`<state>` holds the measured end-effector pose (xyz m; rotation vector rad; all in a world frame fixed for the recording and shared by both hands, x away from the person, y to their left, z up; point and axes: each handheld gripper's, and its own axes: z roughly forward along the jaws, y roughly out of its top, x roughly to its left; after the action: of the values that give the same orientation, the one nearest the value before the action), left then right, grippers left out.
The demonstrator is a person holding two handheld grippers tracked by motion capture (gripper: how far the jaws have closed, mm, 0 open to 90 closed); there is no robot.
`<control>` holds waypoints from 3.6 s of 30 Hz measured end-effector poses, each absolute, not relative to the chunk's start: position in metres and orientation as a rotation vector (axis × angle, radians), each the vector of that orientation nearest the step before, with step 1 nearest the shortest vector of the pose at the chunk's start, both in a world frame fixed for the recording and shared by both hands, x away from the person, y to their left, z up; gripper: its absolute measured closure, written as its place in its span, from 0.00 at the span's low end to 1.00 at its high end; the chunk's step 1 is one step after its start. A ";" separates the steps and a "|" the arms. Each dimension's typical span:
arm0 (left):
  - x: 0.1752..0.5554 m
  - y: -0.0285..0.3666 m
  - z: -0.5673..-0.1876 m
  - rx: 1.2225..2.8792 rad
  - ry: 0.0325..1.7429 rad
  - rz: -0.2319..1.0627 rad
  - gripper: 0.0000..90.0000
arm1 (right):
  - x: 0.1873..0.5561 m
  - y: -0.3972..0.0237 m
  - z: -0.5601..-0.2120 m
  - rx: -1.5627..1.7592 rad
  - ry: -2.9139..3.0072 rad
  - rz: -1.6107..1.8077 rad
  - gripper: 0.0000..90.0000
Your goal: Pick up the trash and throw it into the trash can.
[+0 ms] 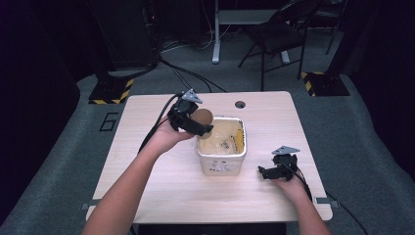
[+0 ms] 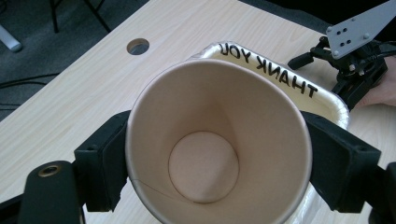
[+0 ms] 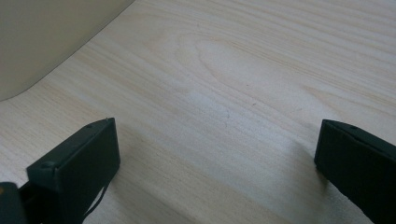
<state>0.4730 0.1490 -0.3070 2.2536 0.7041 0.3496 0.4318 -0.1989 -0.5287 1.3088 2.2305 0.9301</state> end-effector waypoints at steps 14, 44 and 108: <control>0.477 0.128 -0.319 2.269 0.679 0.323 0.20 | 0.432 -0.199 -0.529 1.309 2.231 0.932 0.00; 0.481 0.105 -0.344 2.285 0.636 0.292 0.16 | 0.432 -0.199 -0.529 1.307 2.238 0.934 0.00; 0.478 0.233 -0.370 2.175 0.894 0.361 0.20 | 0.431 -0.199 -0.529 1.302 2.241 0.936 0.00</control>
<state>0.4777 0.2331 -0.3702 2.1752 0.8935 0.3608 0.4310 -0.1986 -0.5286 1.3021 2.2408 0.9361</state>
